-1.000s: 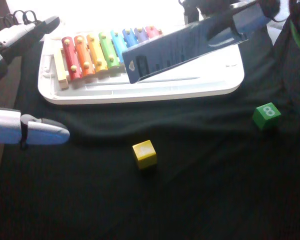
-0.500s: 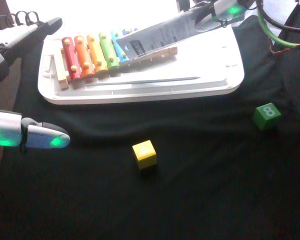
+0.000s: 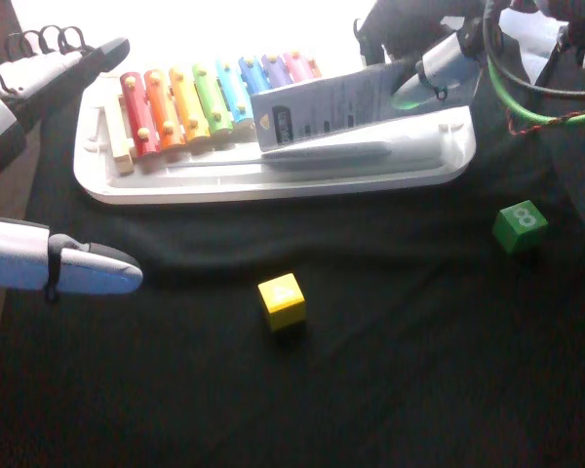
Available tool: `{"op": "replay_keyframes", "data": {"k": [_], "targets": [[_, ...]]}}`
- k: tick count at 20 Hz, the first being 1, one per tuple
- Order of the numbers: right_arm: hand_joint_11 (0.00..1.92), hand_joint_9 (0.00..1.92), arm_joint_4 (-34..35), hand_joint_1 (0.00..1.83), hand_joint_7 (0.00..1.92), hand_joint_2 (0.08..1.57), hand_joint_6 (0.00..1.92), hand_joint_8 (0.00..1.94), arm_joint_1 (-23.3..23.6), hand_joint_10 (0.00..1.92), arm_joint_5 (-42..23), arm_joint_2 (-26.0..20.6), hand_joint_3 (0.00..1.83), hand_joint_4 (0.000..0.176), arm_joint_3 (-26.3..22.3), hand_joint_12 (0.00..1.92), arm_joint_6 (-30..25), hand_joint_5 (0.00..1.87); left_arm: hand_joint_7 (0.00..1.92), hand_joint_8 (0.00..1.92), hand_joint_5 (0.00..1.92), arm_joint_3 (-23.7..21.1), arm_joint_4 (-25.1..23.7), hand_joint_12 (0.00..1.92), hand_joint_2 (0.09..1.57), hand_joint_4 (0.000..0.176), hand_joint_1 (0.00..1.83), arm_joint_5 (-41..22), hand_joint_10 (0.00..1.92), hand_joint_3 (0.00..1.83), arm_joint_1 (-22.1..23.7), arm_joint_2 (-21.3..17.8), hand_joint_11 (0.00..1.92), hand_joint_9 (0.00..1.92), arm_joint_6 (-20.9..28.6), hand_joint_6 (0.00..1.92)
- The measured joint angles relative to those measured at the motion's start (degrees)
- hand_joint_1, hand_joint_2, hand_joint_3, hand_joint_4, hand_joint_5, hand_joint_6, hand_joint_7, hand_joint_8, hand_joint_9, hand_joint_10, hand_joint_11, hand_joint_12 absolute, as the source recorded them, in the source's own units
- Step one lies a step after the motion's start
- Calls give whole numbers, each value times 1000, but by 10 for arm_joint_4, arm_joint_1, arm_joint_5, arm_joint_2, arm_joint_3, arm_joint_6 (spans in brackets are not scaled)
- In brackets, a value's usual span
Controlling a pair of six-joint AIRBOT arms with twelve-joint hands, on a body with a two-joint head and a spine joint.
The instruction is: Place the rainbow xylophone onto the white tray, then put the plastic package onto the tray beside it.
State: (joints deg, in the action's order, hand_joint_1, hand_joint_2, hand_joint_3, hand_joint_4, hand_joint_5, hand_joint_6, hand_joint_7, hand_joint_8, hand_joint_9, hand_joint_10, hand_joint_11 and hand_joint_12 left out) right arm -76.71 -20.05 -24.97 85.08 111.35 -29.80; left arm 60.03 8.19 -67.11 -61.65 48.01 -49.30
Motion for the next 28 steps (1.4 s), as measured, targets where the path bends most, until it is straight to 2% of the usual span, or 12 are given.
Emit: {"op": "replay_keyframes", "data": {"k": [1,2,3,4,5,7,9,10,18,24,25,28], "targets": [[767,833,-3,1130,753,1137,546,653,-2,948,-4,0,0,0,0,1565,-1,603,0,0,0,0,0,0,637,0,707,0,0,0,0,0,0,0,0,0],[388,637,-8,1083,662,1055,150,198,-2,420,-4,0,0,0,0,1135,0,491,0,0,0,0,-1,9,640,0,705,0,2,0,0,0,20,6,0,0],[239,555,-10,1065,580,1009,31,45,-2,152,-3,0,0,0,0,928,0,393,0,0,0,0,-2,14,636,0,703,0,4,0,0,0,31,11,0,0],[138,429,-9,1015,440,966,5,8,-2,47,-3,0,0,44,0,852,0,227,0,0,0,0,-2,13,638,0,713,0,3,0,0,0,30,9,0,0],[72,323,-6,957,318,923,0,1,-2,9,-3,0,0,106,0,811,0,81,0,0,0,0,-2,9,640,0,726,0,0,0,0,0,19,1,1,0],[20,222,-7,932,202,840,0,0,-2,0,-5,0,0,169,0,672,0,2,0,0,0,0,-2,16,639,0,729,0,1,0,0,1,35,3,4,0],[0,20,-8,919,18,747,0,1,-2,1,-7,0,0,176,-1,80,-1,0,0,0,0,0,-2,9,638,0,721,0,0,0,0,2,19,0,4,0],[0,3,-7,914,3,724,0,0,-2,0,-8,-2,0,176,-4,15,-2,0,0,0,0,0,-1,7,642,0,727,0,0,0,0,4,14,0,5,0],[0,0,3,920,0,649,0,0,-2,0,-27,-32,0,176,-37,0,-2,0,0,0,0,0,0,0,649,0,829,0,0,1,0,5,0,0,9,0],[0,0,115,849,0,658,0,0,-2,0,-92,-77,6,176,-83,0,47,0,0,0,0,-2,28,40,642,0,792,-19,14,0,-9,2,79,37,18,0],[0,0,128,801,0,670,0,0,-2,0,-97,-85,10,176,-98,0,66,0,13,2,0,-3,30,293,665,0,801,-28,14,0,-9,-1,15,60,18,0],[0,0,171,679,0,707,0,0,-2,0,-126,-109,22,176,-138,0,98,0,13,3,0,-12,38,593,653,0,741,-54,12,0,-11,-22,0,87,19,0]]}}
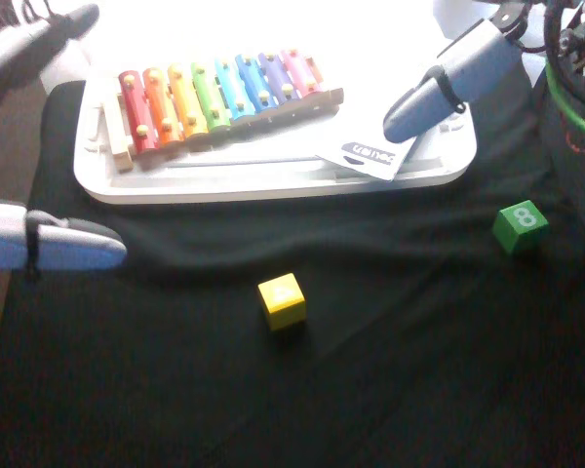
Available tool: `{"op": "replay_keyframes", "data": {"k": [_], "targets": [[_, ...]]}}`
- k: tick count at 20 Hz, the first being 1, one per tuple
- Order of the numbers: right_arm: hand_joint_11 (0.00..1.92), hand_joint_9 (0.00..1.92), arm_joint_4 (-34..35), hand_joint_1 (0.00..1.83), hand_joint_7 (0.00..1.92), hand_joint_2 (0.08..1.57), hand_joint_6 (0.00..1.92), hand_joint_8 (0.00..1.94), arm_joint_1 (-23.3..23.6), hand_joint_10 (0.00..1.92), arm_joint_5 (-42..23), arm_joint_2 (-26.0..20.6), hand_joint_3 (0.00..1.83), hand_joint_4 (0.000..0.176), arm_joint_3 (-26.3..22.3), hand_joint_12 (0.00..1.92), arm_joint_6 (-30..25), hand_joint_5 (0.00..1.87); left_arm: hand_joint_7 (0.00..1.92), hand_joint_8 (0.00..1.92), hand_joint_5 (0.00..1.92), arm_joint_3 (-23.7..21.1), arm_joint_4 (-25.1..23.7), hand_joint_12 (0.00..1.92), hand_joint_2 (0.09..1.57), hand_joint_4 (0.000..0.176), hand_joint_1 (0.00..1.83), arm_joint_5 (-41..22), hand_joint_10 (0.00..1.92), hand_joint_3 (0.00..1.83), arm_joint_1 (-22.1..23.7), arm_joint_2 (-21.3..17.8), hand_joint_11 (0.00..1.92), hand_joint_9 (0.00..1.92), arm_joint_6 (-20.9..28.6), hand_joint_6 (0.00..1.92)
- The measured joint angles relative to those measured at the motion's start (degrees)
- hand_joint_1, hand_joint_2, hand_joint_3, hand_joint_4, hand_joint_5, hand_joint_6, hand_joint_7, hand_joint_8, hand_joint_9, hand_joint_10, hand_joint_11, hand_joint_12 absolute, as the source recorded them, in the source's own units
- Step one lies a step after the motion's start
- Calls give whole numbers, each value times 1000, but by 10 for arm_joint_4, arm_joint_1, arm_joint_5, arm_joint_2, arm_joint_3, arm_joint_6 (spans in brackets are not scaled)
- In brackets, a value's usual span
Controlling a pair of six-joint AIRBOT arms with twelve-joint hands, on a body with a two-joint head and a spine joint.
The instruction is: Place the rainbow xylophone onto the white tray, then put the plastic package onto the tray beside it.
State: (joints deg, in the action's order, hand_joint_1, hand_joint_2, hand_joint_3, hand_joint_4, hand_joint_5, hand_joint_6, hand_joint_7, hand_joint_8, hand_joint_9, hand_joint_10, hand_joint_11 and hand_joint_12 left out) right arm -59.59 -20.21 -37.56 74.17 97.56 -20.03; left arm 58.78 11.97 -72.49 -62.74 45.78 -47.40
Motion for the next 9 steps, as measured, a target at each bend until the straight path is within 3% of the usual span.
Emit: {"op": "replay_keyframes", "data": {"k": [1,3,5,7,8,9], "targets": [[0,0,14,731,0,707,0,0,0,0,-17,-7,18,176,-5,0,1,0,2,0,0,-3,5,560,660,0,756,-11,3,0,-2,-7,0,70,0,0],[0,0,32,776,0,694,0,0,0,0,-35,-18,7,176,-15,0,4,0,2,1,0,-7,12,669,678,0,751,-27,5,2,-3,-17,0,80,-1,0],[0,0,80,666,0,696,0,0,0,0,-50,-46,6,176,-56,0,57,0,3,1,0,-19,13,1008,697,0,719,-47,8,2,-4,-32,0,89,-6,0],[0,0,118,697,0,676,0,0,0,0,-70,-73,0,176,-92,0,93,0,28,6,0,-28,13,1310,714,0,782,-70,9,0,-7,-41,0,84,-9,0],[132,15,132,604,0,681,0,0,0,6,-82,-88,1,176,-110,60,110,0,60,16,37,-34,16,1636,703,0,837,-86,56,0,-12,-47,0,158,-10,16],[122,2,140,622,0,675,0,0,0,0,-91,-99,0,176,-122,60,118,0,45,8,32,-41,19,1780,706,0,839,-107,84,0,-20,-54,0,156,-13,16]]}}
